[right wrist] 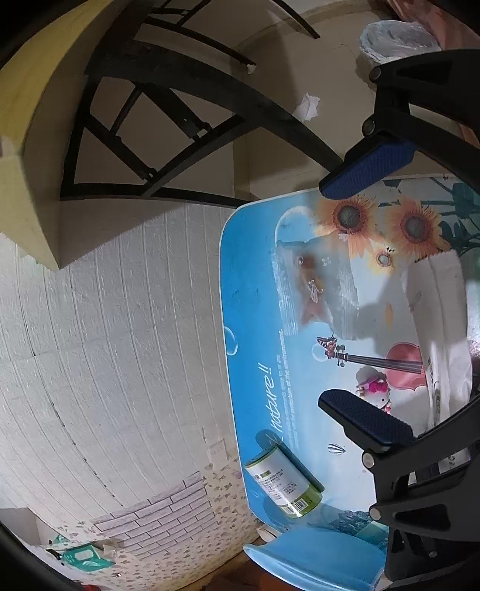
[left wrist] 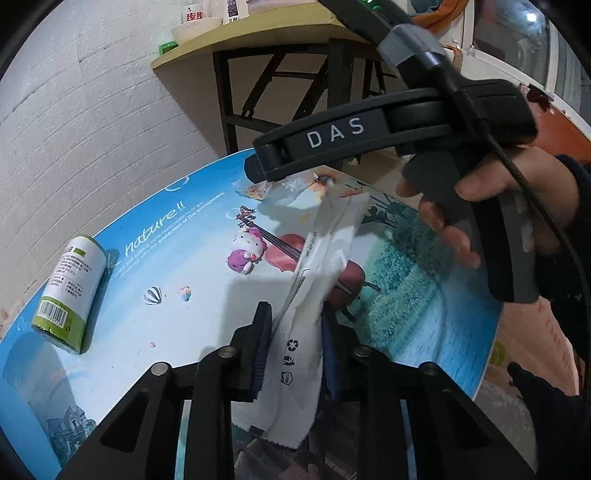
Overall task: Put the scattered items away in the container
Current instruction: 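Grasp the white packet with the left gripper, then grasp the clear snack bag with the right gripper while the left gripper holds the white packet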
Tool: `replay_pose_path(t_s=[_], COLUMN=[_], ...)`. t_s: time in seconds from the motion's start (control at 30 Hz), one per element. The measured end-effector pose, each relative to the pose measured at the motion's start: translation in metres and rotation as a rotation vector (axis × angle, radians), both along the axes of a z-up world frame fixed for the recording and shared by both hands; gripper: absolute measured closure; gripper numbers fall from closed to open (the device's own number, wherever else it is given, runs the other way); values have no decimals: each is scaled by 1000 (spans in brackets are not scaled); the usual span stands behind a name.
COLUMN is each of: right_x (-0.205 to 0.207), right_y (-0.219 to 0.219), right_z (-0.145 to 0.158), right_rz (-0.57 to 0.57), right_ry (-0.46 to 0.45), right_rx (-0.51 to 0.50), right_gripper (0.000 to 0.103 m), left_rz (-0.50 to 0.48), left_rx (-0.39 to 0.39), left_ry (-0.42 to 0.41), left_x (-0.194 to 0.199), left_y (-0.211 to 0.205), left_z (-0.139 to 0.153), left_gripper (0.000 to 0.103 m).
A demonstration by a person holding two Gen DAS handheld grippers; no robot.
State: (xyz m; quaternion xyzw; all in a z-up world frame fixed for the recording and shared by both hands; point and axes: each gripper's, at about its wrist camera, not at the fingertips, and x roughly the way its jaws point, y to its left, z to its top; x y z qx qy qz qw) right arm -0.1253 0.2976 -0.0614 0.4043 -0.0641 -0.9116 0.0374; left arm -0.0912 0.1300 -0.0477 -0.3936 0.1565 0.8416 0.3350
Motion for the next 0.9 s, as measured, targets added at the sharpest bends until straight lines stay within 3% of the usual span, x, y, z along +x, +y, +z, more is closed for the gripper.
replay_pose_path(t_s=[0.13, 0.7, 0.9], right_x=[-2, -26, -40], right_y=[1, -7, -11], right_z=[1, -11, -22], right_rz=[0, 12, 25], right_ry=[0, -46, -98], right_rx=[1, 48, 77], right_gripper=[0, 3, 11], left_rz=[-28, 12, 26], left_rx=[16, 91, 89], left_ry=[12, 10, -4], left_x=[9, 15, 13], left_y=[-9, -36, -44], left_z=[6, 21, 19], left_gripper=[84, 85, 85])
